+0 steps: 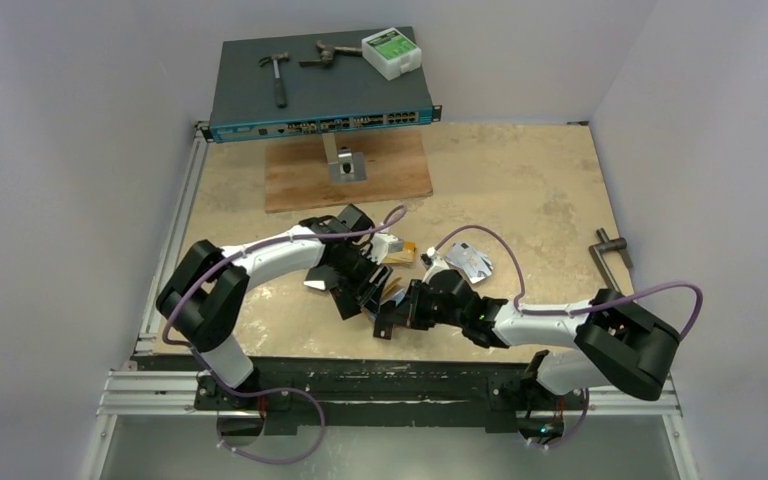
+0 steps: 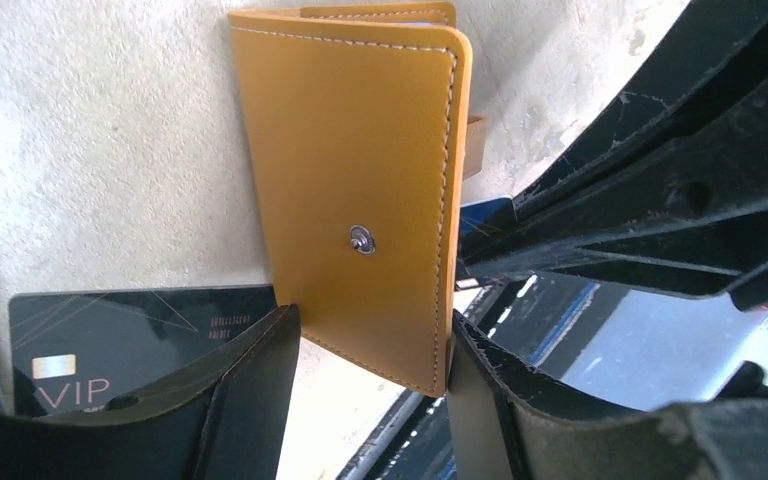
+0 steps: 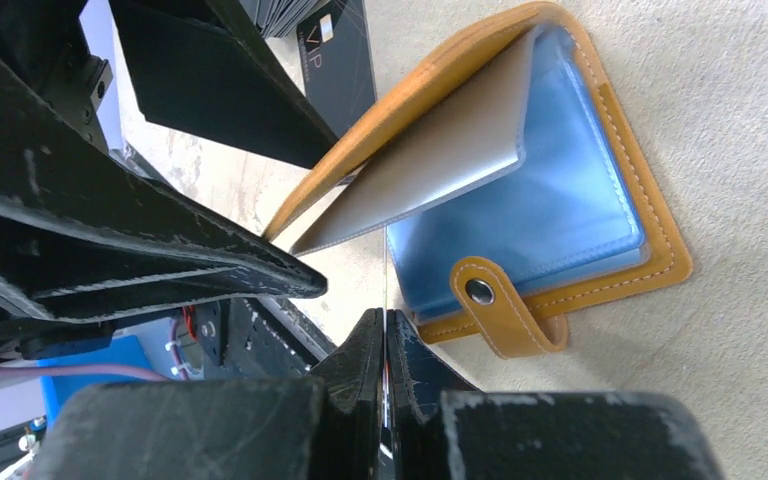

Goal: Put the credit cards into the card holder
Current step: Open the card holder at the corner of the board.

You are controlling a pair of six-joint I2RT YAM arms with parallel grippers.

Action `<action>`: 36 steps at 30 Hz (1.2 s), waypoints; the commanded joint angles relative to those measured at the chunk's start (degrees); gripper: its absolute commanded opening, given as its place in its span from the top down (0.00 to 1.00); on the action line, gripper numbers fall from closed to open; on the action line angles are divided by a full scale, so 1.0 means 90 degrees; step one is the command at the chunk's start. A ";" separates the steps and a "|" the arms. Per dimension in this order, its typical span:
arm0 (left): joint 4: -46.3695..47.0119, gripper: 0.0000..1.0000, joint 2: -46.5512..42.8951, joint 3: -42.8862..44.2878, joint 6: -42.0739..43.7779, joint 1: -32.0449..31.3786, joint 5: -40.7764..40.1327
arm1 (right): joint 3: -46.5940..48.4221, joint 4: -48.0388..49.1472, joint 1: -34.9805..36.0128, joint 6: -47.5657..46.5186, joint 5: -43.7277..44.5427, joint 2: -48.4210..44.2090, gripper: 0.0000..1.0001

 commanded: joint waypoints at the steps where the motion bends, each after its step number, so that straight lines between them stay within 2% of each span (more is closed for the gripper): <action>1: -0.0079 0.47 -0.0207 0.0324 0.0438 -0.0369 -0.0916 | 0.0153 0.0100 -0.0035 -0.0121 0.0006 -0.0170 1.00; 4: -0.0122 0.47 -0.0217 0.0401 0.0451 -0.0577 -0.1376 | 0.0167 0.0119 -0.0036 -0.0134 -0.0009 -0.0171 1.00; 8: -0.0129 0.51 -0.0216 0.0457 0.0426 -0.0579 -0.1553 | 0.0110 0.0157 -0.0035 -0.0111 -0.0006 -0.0213 1.00; 19: -0.0260 0.79 -0.0311 0.0638 0.0370 -0.0498 -0.1928 | -0.0060 0.0241 -0.0089 -0.0049 -0.0024 -0.0248 1.00; 36: -0.0485 0.91 0.0323 0.0908 0.0088 0.0157 -0.1619 | -0.0515 0.0381 -0.0313 0.0101 -0.0080 -0.0385 1.00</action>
